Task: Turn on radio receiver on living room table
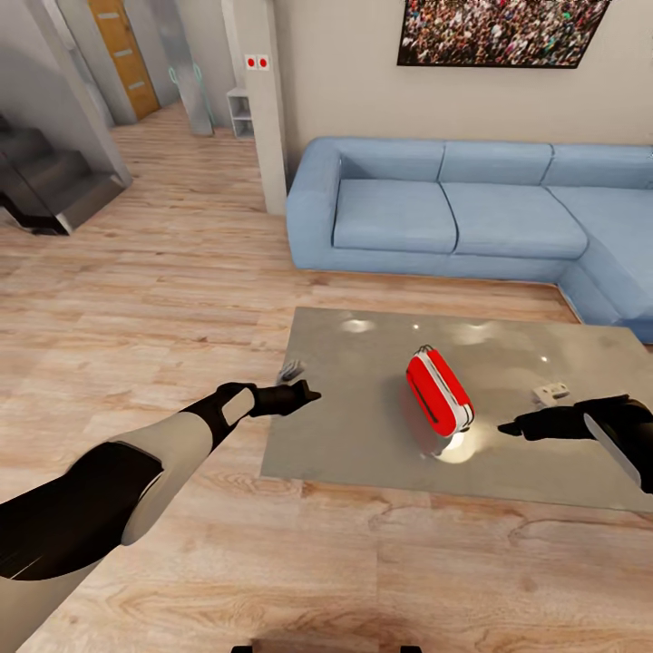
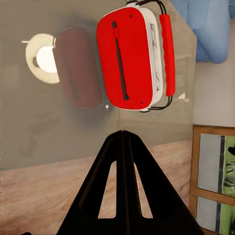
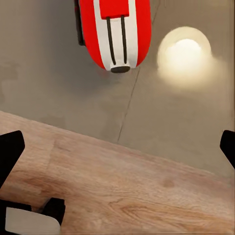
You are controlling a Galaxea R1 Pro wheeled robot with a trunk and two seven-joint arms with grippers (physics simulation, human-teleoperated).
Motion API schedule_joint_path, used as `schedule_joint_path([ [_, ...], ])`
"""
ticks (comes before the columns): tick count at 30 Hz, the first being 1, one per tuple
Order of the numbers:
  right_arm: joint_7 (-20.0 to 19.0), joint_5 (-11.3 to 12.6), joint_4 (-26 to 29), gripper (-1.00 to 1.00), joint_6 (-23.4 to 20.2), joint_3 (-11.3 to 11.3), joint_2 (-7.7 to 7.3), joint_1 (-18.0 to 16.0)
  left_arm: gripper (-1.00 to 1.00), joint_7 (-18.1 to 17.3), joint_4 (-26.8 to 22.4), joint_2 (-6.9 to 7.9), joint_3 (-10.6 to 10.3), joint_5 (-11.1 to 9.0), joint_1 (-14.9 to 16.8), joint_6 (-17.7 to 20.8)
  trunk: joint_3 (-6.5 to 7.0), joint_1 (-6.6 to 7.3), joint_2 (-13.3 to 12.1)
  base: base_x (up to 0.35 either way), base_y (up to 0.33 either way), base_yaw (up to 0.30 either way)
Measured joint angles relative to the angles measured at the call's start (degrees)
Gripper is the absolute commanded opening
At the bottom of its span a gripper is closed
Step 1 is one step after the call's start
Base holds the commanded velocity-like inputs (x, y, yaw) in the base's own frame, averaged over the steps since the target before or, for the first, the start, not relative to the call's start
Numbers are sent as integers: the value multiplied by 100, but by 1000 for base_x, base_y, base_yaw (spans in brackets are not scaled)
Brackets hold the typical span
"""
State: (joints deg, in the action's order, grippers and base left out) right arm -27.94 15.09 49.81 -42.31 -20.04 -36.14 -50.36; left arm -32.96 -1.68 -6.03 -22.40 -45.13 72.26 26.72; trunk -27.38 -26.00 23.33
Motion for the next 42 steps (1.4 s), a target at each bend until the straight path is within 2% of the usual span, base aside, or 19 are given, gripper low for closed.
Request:
schedule_joint_path([
  [7, -18, 8, -546, 100, 453, 0, -12, 0, -100, 0, 9, 46, -1, 17, -4, -23, 64, 0, 0, 0, 0, 0],
  [9, -24, 9, -688, 100, 563, 0, -14, 0, -100, 0, 14, 51, -1, 65, -16, -26, 82, 0, 0, 0, 0, 0],
  [13, -32, 10, -1006, 100, 741, 0, -9, 0, -100, 6, 21, 62, -4, 311, -59, -43, 119, 0, 0, 0, 0, 0],
  [15, -29, 8, -1229, 100, 890, -4, -8, 0, -100, 8, 22, 71, -11, 471, -175, -53, 137, 0, 0, 0, 0, 0],
  [18, -28, 0, -1565, 100, 1050, -7, -6, 1, -100, 20, 25, 90, -4, 566, -310, -64, 164, 0, 0, 0, 0, 0],
  [24, -35, -22, -2509, 100, 1354, -9, 3, 6, -100, 33, 43, 276, -8, 609, -685, -78, 219, 0, 0, 0, 0, 0],
  [27, -39, -42, -3391, 100, 1908, -17, 19, 10, -100, 34, 46, 409, -25, 674, -1023, -96, 246, 0, -1, 0, 0, 0],
  [33, -46, -38, -4764, 100, 2978, -25, 81, 10, -100, 33, 52, 508, -10, 777, -1431, -315, 301, 0, 0, 0, 0, 0],
  [38, -19, -21, -5082, 100, 3293, -14, 116, 35, -100, 44, 57, 532, -3, 798, -1666, -375, 347, 0, 0, 0, 0, 0],
  [42, 12, -3, -5149, 100, 3445, -18, 122, 223, -100, 51, 62, 652, -15, 814, -1926, -427, 383, 0, 0, 0, 0, 0],
])
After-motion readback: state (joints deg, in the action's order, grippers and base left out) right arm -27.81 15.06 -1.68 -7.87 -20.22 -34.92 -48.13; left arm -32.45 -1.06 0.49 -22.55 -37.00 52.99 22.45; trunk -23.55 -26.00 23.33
